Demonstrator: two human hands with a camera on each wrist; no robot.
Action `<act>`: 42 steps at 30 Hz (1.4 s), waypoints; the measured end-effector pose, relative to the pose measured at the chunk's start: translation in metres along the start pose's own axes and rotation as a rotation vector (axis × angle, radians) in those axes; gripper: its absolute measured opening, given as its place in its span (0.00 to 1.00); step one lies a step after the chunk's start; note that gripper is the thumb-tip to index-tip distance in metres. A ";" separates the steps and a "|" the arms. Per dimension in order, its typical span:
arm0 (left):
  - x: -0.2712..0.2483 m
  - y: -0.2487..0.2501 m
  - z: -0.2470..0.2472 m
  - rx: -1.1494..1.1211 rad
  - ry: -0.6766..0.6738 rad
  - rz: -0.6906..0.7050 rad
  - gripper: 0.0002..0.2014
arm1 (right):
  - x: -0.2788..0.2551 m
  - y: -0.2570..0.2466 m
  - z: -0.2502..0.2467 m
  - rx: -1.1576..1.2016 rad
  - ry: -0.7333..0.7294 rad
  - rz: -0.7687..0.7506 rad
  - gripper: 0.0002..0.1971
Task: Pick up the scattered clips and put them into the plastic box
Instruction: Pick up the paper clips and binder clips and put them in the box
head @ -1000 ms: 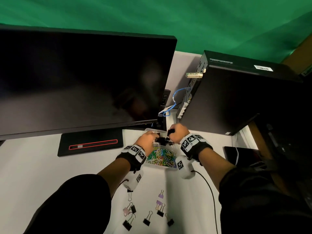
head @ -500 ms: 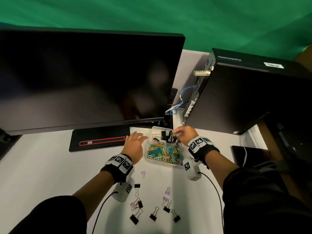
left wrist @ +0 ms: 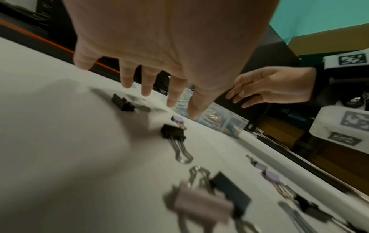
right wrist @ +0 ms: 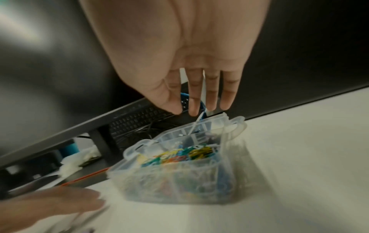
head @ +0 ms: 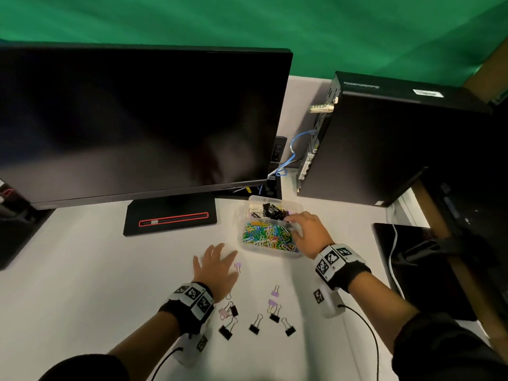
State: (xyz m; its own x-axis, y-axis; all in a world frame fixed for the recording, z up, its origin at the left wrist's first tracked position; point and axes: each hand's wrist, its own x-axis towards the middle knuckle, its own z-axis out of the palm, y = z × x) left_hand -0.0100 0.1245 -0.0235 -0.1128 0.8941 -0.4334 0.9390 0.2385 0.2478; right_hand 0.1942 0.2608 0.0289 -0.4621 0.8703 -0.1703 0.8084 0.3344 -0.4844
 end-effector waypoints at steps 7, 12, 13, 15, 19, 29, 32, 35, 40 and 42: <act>-0.029 0.004 0.020 0.045 -0.049 0.139 0.26 | -0.061 -0.010 0.043 -0.063 -0.200 -0.077 0.15; -0.046 0.005 0.035 -0.045 0.023 0.353 0.37 | -0.097 -0.005 0.077 -0.181 -0.242 -0.101 0.18; -0.050 0.004 0.037 -0.079 0.034 0.370 0.36 | -0.105 -0.003 0.082 -0.181 -0.237 -0.139 0.19; -0.056 0.002 0.035 -0.156 -0.012 0.349 0.33 | -0.116 0.003 0.087 -0.146 -0.256 -0.199 0.19; -0.062 -0.013 0.021 -0.104 -0.081 0.287 0.50 | -0.126 0.014 0.074 0.060 -0.281 -0.128 0.22; -0.063 -0.015 0.022 -0.071 -0.193 0.168 0.63 | -0.136 0.019 0.077 0.119 -0.391 0.001 0.52; -0.057 -0.002 0.028 -0.130 -0.163 0.180 0.57 | -0.133 0.004 0.094 0.180 -0.359 -0.031 0.50; -0.057 0.012 0.035 -0.202 -0.125 0.182 0.48 | -0.127 -0.009 0.105 0.217 -0.332 -0.062 0.47; -0.053 0.027 0.042 -0.192 -0.075 0.201 0.33 | -0.116 -0.017 0.110 0.326 -0.268 -0.052 0.37; -0.051 0.030 0.042 -0.191 -0.072 0.177 0.31 | -0.112 -0.016 0.109 0.314 -0.269 -0.054 0.34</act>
State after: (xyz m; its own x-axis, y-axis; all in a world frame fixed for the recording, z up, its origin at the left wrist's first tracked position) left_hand 0.0373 0.0705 -0.0305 0.0776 0.9005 -0.4279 0.8628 0.1544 0.4814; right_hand 0.1937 0.1185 -0.0376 -0.6130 0.7152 -0.3358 0.6494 0.2139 -0.7297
